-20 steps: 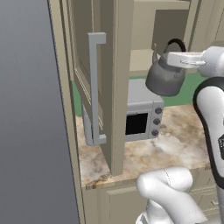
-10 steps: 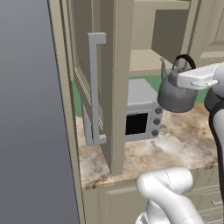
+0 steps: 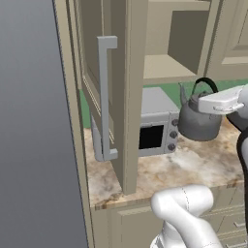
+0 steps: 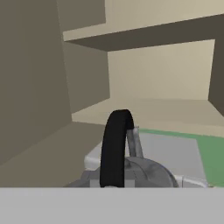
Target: Open the cabinet, pick the kettle from the cabinet, and place it in the sink.
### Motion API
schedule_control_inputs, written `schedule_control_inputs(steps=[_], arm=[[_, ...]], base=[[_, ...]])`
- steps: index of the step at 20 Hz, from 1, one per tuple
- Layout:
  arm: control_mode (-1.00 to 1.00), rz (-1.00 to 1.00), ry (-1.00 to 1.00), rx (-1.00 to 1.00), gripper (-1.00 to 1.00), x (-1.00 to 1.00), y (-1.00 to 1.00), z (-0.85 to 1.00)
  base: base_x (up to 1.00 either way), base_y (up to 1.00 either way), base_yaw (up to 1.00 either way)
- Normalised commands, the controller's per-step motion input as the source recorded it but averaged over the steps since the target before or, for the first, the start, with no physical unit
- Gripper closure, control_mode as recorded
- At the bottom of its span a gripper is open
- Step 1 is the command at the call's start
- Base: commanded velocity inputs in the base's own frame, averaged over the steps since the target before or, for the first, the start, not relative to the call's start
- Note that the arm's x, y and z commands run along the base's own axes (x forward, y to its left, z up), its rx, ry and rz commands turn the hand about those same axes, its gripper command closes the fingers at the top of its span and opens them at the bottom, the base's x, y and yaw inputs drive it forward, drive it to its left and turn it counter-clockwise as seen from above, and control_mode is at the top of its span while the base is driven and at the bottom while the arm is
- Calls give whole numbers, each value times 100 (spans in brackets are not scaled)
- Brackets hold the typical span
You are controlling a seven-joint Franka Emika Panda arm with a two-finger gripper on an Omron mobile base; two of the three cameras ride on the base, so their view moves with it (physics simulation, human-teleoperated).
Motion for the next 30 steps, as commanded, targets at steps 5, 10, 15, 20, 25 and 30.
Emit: schedule_control_inputs(steps=[5,10,15,20,25,30], arm=[[-100,0,13,10,100,-7,-8,-24],[-100,0,1,2,100,0,-1,-12],[-100,0,-1,0,100,0,0,0],[-100,0,0,0,100,0,0,0],[-100,0,0,0,100,0,0,0],[-100,0,0,0,100,0,0,0]], base=[[0,0,0],[0,0,0],[0,0,0],[0,0,0],[0,0,0],[0,0,0]])
